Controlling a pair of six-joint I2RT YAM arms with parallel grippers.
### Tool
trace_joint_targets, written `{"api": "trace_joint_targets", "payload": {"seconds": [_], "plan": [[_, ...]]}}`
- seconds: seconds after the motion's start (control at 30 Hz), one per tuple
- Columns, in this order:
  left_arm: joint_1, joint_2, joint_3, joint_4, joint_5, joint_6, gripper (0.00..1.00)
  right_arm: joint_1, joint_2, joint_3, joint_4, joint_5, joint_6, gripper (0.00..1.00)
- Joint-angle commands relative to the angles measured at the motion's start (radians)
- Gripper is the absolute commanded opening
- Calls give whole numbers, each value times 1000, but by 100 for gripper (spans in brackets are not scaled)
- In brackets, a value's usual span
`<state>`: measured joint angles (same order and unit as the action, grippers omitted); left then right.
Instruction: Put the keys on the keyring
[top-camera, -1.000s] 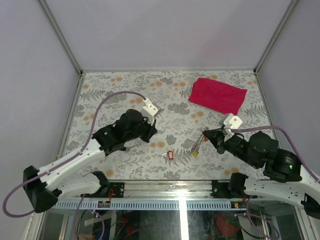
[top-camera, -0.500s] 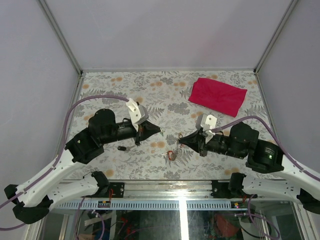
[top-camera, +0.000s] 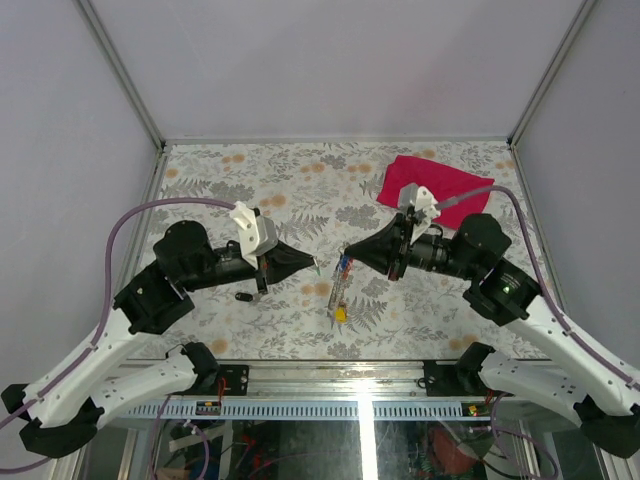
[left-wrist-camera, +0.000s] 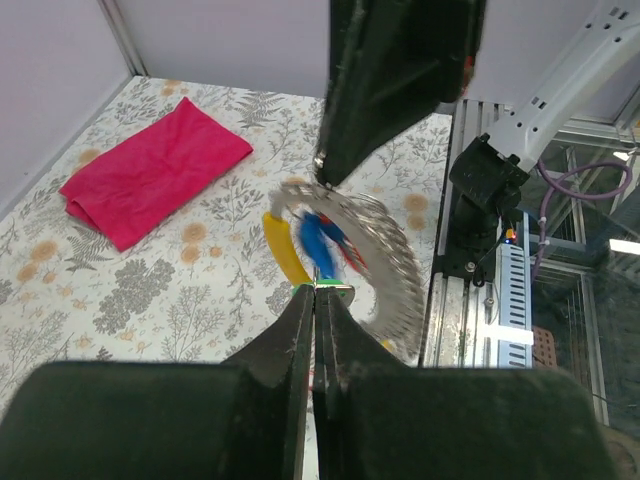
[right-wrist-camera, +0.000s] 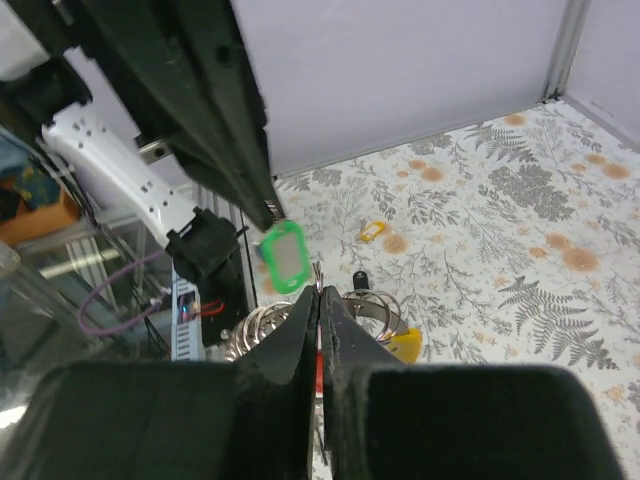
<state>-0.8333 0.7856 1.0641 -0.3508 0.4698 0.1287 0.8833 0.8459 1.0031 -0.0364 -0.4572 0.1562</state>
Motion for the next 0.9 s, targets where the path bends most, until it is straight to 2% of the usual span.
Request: {"api": "trace_joint_targets", "payload": {"seconds": [0.0,0.13,0.23,0.53,0.87], "plan": [[61,-14,4,77,81,4,0,-153,13,-39,326,-330,220,0],[112,7,9,114,159,-3,0,-167,51,-61,500,-431,332,0],[113,20,13,150,193,-3,0,-167,68,-72,561,-433,375,0],[114,33,22,209,280,-19,0,-167,92,-46,516,-366,375,0],[114,19,28,207,287,-32,0,-159,114,-18,474,-380,378,0]]}}
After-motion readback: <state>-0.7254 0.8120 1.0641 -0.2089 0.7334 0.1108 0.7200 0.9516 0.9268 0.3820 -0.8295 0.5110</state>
